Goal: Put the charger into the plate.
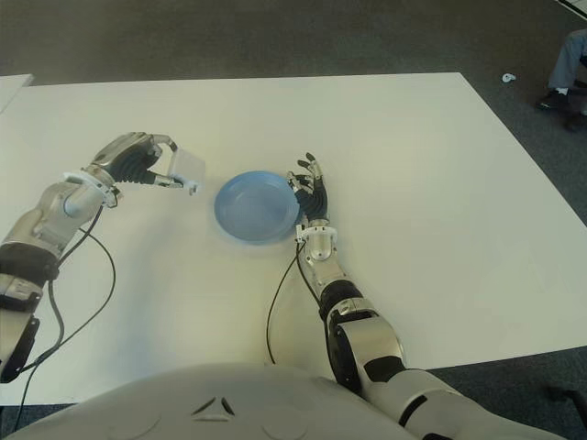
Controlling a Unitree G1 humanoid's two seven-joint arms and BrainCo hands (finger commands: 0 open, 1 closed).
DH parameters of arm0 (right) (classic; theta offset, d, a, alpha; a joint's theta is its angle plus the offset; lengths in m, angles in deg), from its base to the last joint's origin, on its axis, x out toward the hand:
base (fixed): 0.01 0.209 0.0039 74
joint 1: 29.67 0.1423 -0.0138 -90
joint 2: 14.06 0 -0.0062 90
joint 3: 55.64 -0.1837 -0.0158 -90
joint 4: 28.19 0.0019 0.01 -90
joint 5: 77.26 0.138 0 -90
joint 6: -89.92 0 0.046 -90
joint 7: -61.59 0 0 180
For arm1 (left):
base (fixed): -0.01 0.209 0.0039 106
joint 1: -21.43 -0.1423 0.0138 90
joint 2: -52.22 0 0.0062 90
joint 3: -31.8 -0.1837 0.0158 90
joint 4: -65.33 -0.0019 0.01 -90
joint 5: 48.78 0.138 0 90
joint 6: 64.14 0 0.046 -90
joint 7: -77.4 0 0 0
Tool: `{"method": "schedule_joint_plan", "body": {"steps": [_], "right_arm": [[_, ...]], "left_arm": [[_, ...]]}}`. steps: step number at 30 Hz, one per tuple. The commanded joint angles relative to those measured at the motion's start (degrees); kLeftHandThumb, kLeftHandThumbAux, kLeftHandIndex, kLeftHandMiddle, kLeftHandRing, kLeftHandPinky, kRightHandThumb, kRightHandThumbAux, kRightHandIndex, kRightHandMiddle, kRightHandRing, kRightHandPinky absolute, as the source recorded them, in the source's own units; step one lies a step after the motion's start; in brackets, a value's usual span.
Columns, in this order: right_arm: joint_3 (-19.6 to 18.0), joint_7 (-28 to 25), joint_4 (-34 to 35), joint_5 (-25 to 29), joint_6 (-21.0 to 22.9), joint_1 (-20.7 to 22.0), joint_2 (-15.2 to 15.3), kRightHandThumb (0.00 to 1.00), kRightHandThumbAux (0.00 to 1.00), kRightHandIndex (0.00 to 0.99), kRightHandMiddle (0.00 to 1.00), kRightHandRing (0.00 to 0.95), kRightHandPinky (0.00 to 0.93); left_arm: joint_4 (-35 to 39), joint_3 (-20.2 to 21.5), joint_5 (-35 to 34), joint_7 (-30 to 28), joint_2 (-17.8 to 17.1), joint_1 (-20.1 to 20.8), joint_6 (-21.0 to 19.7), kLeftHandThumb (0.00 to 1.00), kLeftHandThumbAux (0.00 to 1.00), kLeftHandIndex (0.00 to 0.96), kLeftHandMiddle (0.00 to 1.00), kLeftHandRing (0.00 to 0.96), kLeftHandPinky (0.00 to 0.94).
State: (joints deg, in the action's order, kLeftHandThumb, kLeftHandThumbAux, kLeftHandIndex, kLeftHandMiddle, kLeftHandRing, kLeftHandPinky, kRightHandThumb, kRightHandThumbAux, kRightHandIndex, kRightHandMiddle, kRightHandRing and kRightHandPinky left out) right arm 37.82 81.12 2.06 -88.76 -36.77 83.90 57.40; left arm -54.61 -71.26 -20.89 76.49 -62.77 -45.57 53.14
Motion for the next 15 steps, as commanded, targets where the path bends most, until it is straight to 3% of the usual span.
{"method": "schedule_joint_plan", "body": {"steps": [1, 15], "right_arm": [[0.0, -0.5, -5.6, 0.2, 3.7, -5.7, -0.8, 0.019, 0.506, 0.000, 0.222, 0.347, 0.267], [-0.4, -1.0, -6.1, 0.7, 4.0, -5.2, -1.1, 0.030, 0.497, 0.000, 0.217, 0.335, 0.250]], "left_arm": [[3.5, 1.6, -1.3, -1.6, 0.6, -2.8, -1.7, 0.749, 0.697, 0.443, 0.881, 0.872, 0.872], [8.4, 4.0, -3.9, -4.7, 2.1, -4.5, -2.7, 0.748, 0.697, 0.443, 0.888, 0.878, 0.881]]}}
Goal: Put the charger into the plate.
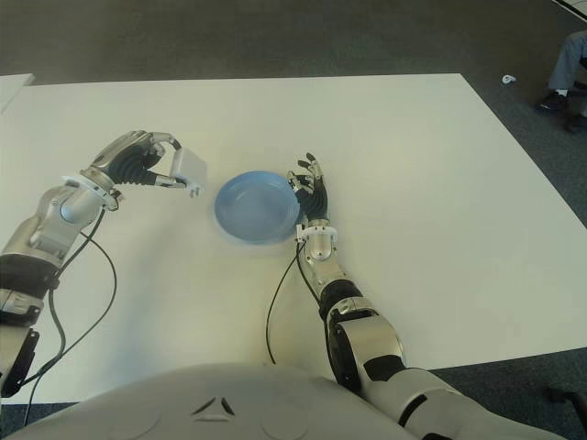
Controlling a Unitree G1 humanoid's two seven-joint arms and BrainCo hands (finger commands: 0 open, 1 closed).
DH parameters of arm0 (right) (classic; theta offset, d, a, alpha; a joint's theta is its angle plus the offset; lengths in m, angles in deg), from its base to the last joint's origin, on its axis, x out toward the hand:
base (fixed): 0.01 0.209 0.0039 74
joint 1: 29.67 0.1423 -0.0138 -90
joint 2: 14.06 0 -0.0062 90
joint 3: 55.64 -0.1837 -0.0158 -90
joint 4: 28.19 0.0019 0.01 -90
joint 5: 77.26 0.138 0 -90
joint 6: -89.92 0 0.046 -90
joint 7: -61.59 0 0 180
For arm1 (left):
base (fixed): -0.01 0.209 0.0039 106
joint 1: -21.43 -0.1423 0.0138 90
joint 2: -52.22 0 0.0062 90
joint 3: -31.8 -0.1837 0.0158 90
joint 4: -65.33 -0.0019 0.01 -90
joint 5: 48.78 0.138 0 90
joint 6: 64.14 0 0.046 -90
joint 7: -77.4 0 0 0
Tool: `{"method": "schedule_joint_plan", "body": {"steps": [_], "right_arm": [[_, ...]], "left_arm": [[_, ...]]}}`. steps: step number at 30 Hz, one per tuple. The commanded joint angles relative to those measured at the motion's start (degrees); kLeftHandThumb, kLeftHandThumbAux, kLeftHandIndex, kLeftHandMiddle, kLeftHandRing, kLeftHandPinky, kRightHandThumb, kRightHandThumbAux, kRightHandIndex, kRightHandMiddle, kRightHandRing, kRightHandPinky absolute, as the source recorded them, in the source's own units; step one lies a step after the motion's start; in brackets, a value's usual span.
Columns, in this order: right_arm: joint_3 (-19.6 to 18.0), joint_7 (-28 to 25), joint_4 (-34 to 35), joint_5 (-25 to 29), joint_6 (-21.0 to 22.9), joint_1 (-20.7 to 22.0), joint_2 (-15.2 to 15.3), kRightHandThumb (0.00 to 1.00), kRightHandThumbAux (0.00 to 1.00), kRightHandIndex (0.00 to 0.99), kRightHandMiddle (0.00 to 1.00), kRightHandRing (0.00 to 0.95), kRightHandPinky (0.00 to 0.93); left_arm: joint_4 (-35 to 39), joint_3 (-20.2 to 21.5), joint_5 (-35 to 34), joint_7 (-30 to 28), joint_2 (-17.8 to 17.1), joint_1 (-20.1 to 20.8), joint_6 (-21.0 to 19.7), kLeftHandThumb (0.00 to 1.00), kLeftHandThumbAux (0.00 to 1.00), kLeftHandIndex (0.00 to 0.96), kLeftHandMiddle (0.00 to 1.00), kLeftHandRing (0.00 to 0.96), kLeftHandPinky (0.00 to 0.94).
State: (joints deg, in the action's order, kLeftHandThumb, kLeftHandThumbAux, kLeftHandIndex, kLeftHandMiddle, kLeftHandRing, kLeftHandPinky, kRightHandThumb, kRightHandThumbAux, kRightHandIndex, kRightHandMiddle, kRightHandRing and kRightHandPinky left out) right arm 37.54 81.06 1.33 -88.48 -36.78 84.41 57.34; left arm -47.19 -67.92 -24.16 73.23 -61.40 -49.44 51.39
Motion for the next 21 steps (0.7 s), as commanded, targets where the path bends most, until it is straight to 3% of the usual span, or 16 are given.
{"method": "schedule_joint_plan", "body": {"steps": [1, 21], "right_arm": [[-0.1, -0.9, -5.4, 0.4, 4.0, -5.7, -1.0, 0.030, 0.497, 0.000, 0.216, 0.334, 0.250], [0.2, -0.6, -5.7, 0.1, 4.0, -5.4, -1.2, 0.017, 0.491, 0.000, 0.229, 0.327, 0.207]], "left_arm": [[1.2, 0.6, -0.6, -1.5, 0.8, -0.6, -1.0, 0.748, 0.697, 0.443, 0.888, 0.878, 0.881], [6.0, -0.3, 0.4, -3.3, 4.2, -0.6, -5.7, 0.748, 0.697, 0.443, 0.887, 0.879, 0.882]]}}
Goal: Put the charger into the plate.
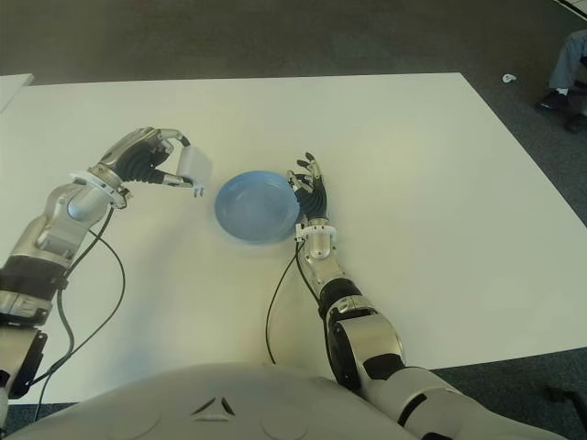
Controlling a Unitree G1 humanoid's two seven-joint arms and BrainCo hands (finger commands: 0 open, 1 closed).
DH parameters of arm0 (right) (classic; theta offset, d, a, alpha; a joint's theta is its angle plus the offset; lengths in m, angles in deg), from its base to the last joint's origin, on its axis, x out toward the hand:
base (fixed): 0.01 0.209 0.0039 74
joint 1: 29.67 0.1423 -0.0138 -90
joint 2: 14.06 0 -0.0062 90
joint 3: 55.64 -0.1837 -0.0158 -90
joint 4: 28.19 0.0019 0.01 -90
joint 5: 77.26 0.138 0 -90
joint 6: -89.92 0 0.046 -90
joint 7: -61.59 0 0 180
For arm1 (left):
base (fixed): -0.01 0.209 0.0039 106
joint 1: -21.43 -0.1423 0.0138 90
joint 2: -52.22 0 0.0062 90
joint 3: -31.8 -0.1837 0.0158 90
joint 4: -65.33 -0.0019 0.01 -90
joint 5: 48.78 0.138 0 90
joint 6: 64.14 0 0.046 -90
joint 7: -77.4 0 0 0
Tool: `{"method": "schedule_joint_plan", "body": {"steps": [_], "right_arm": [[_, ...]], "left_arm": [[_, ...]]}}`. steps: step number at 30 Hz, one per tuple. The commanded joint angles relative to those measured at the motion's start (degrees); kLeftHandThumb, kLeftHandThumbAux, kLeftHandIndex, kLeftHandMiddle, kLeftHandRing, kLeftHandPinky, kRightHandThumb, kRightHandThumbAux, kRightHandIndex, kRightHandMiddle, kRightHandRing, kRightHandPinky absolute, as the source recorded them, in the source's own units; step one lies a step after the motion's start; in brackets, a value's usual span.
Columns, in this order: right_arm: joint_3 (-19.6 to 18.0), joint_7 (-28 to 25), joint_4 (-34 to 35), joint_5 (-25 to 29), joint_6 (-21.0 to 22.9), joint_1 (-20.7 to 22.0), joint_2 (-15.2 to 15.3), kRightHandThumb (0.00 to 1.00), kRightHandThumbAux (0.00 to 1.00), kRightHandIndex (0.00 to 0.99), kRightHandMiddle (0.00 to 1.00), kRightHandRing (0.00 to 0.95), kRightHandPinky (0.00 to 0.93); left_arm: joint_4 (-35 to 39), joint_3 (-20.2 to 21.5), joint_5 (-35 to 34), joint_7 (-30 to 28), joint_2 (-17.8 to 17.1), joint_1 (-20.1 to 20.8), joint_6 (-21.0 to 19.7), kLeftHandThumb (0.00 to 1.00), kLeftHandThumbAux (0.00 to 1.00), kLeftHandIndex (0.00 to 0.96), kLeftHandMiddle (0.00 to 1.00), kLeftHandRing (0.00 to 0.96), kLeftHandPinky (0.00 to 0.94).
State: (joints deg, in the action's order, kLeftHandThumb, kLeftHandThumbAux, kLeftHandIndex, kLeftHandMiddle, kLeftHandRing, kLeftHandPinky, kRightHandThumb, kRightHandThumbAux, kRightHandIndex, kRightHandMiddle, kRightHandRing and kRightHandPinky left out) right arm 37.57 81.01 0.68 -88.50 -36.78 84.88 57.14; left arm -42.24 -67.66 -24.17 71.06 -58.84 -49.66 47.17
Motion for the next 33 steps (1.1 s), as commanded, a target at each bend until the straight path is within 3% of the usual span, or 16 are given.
{"method": "schedule_joint_plan", "body": {"steps": [1, 12, 33], "right_arm": [[0.2, -0.6, -5.1, 0.1, 4.0, -5.8, -1.0, 0.017, 0.490, 0.000, 0.229, 0.327, 0.207], [0.3, -0.2, -5.0, 0.0, 4.1, -5.7, -1.6, 0.002, 0.498, 0.000, 0.227, 0.325, 0.199], [0.0, 0.2, -4.1, 0.4, 4.7, -5.6, -2.9, 0.037, 0.484, 0.000, 0.200, 0.307, 0.219]], "left_arm": [[0.8, -1.1, 0.9, -0.9, 2.2, -0.1, -1.5, 0.748, 0.697, 0.443, 0.887, 0.879, 0.881], [-1.9, -5.2, 4.9, 0.0, 6.6, 1.7, -1.6, 0.749, 0.696, 0.443, 0.883, 0.872, 0.870], [-2.0, -8.8, 7.3, -1.4, 10.0, 2.4, -4.4, 0.749, 0.696, 0.443, 0.882, 0.868, 0.868]]}}
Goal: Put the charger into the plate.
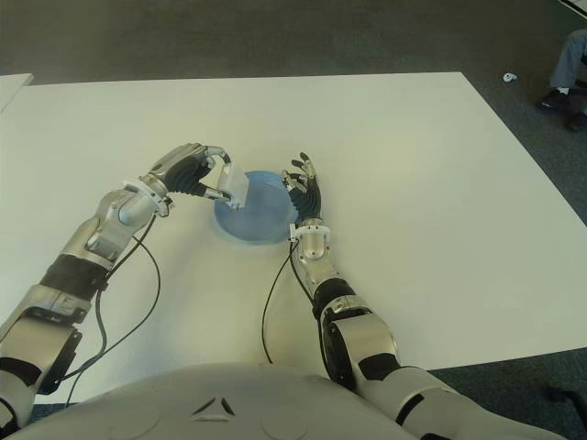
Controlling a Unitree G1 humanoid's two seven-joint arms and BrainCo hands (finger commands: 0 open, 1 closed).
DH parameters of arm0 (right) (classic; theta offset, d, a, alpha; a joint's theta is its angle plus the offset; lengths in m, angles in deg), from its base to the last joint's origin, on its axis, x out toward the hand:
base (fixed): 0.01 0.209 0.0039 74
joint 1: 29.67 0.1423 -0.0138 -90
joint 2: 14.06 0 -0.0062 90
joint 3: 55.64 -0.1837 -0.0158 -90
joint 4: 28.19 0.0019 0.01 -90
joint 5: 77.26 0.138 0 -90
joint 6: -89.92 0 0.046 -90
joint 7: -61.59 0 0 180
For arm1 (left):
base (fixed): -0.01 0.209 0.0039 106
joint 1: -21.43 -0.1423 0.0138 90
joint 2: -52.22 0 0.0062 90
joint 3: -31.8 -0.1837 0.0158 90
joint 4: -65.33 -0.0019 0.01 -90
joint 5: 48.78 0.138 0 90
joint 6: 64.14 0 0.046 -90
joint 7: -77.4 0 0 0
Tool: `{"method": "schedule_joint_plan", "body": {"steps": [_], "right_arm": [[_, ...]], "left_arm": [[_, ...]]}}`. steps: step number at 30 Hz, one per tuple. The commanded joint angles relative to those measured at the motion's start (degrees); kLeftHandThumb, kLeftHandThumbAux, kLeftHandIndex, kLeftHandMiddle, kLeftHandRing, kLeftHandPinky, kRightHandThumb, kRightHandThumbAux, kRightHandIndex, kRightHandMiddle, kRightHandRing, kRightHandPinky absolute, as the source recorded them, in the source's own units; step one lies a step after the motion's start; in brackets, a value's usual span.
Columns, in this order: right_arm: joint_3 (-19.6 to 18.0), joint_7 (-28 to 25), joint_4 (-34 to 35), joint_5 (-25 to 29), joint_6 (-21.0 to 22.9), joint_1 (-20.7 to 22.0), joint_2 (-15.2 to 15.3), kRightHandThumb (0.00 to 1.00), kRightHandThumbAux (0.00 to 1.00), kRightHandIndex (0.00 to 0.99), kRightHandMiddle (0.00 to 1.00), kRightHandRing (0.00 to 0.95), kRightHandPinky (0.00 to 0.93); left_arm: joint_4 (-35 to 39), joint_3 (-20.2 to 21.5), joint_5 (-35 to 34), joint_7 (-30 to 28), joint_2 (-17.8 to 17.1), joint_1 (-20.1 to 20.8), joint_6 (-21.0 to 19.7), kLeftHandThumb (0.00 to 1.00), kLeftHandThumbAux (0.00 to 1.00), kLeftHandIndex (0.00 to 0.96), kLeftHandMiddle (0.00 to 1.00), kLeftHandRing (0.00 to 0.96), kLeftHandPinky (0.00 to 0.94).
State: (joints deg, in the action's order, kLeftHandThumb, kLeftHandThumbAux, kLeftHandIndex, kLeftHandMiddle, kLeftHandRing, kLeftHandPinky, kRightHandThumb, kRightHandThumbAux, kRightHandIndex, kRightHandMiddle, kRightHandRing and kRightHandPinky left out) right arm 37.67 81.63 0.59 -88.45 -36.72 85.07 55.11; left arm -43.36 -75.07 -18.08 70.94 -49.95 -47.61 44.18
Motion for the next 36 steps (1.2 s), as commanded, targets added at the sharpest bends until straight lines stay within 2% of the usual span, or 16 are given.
{"method": "schedule_joint_plan", "body": {"steps": [1, 17, 19, 20, 21, 22, 23, 26, 29, 32, 36], "right_arm": [[-0.1, -0.3, -4.0, 0.4, 4.7, -5.7, -0.9, 0.038, 0.483, 0.000, 0.199, 0.307, 0.220], [0.3, 0.7, -3.5, -0.2, 4.8, -5.9, -1.3, 0.043, 0.480, 0.000, 0.206, 0.309, 0.203], [0.3, 0.9, -3.4, -0.3, 4.7, -5.9, -1.3, 0.044, 0.478, 0.000, 0.204, 0.307, 0.203], [0.4, 1.0, -3.3, -0.4, 4.7, -6.0, -1.3, 0.044, 0.476, 0.000, 0.204, 0.308, 0.208], [0.5, 1.2, -3.3, -0.5, 4.7, -6.0, -1.3, 0.044, 0.475, 0.000, 0.203, 0.308, 0.210], [0.5, 1.3, -3.3, -0.6, 4.6, -6.0, -1.2, 0.043, 0.473, 0.000, 0.204, 0.309, 0.213], [0.6, 1.3, -3.3, -0.6, 4.7, -6.0, -1.2, 0.042, 0.472, 0.000, 0.204, 0.310, 0.216], [0.7, 1.5, -3.2, -0.7, 4.9, -6.1, -1.2, 0.041, 0.467, 0.000, 0.202, 0.313, 0.234], [0.7, 1.6, -3.2, -0.7, 5.0, -6.0, -1.2, 0.040, 0.464, 0.000, 0.201, 0.317, 0.251], [0.7, 1.6, -3.2, -0.7, 5.0, -6.0, -1.2, 0.041, 0.463, 0.000, 0.199, 0.318, 0.257], [0.7, 1.6, -3.1, -0.7, 4.8, -6.1, -1.2, 0.046, 0.463, 0.000, 0.193, 0.314, 0.256]], "left_arm": [[-1.1, -1.6, 1.4, -1.2, 1.3, 0.4, -1.6, 0.749, 0.696, 0.443, 0.882, 0.868, 0.867], [-5.2, -3.7, 3.5, 0.7, 3.0, 1.0, -1.0, 0.749, 0.697, 0.443, 0.887, 0.871, 0.870], [-5.9, -3.9, 3.6, 0.8, 2.8, 0.9, -0.2, 0.744, 0.693, 0.444, 0.866, 0.849, 0.811], [-6.2, -4.0, 3.6, 0.9, 2.5, 0.9, 0.3, 0.674, 0.594, 0.394, 0.690, 0.678, 0.648], [-6.6, -4.1, 3.7, 0.5, 1.7, 0.8, 1.0, 0.649, 0.559, 0.375, 0.626, 0.616, 0.589], [-6.9, -4.2, 3.7, 0.2, 1.2, 0.8, 1.6, 0.579, 0.490, 0.278, 0.434, 0.429, 0.422], [-7.0, -4.4, 3.9, -0.3, 0.7, 0.9, 1.9, 0.533, 0.446, 0.215, 0.310, 0.308, 0.315], [-7.5, -5.2, 4.9, -1.0, -0.7, 1.5, 3.4, 0.436, 0.325, 0.074, 0.103, 0.107, 0.124], [-8.0, -5.8, 6.1, -0.5, -1.6, 2.0, 4.8, 0.383, 0.237, 0.024, 0.033, 0.035, 0.040], [-8.2, -6.1, 7.4, 0.5, -2.5, 2.2, 6.1, 0.332, 0.169, 0.007, 0.010, 0.011, 0.013], [-7.9, -5.9, 7.8, 0.4, -3.0, 2.1, 6.7, 0.300, 0.131, 0.001, 0.002, 0.002, 0.003]]}}
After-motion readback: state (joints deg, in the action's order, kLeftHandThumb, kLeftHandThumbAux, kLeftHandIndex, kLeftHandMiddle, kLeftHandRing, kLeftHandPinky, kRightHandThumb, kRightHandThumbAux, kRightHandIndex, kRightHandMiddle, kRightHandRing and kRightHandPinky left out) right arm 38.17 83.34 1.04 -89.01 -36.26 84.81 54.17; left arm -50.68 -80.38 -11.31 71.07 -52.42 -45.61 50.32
